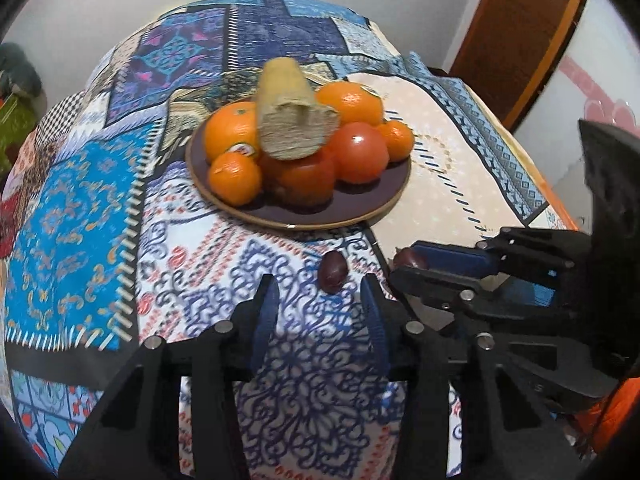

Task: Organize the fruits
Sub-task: 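Grasp a dark red plum with the right tool while the left tool grasps another plum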

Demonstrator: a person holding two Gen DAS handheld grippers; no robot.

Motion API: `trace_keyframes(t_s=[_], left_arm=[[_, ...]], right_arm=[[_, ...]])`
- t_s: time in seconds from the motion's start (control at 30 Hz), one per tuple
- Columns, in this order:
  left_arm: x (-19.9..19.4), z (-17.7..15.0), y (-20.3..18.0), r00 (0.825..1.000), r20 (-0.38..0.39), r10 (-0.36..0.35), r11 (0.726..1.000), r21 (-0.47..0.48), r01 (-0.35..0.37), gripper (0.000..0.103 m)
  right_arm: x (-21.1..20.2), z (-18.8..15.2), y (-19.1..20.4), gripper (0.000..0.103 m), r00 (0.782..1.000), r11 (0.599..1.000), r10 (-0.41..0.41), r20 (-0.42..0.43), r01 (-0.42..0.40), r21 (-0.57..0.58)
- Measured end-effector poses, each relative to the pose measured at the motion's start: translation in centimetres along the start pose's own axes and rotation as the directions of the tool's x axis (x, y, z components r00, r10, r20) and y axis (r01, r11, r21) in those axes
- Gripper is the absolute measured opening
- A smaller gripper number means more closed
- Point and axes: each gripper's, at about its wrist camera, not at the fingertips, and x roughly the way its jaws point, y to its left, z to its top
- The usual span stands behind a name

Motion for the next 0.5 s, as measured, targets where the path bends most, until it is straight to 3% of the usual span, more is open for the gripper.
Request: trace_keyframes(t_s=[0.27,0.5], left_arm=[[2.4,1.1,-0.8,0.999,-0.033,0.025,0.999,0.043,-0.024,0.027],[2.4,1.4,-0.3,1.0,-0.024,0.017,1.0,0.021,-0.017,0.015]], right_arm=[[-1.5,-0.2,-2.1,0.018,0.999,0.999,-0.016,0.034,0.015,0.047],[-1.9,0.0,-2.8,0.018,0.999,0.997,-0.013,0.05,0.01,0.073]])
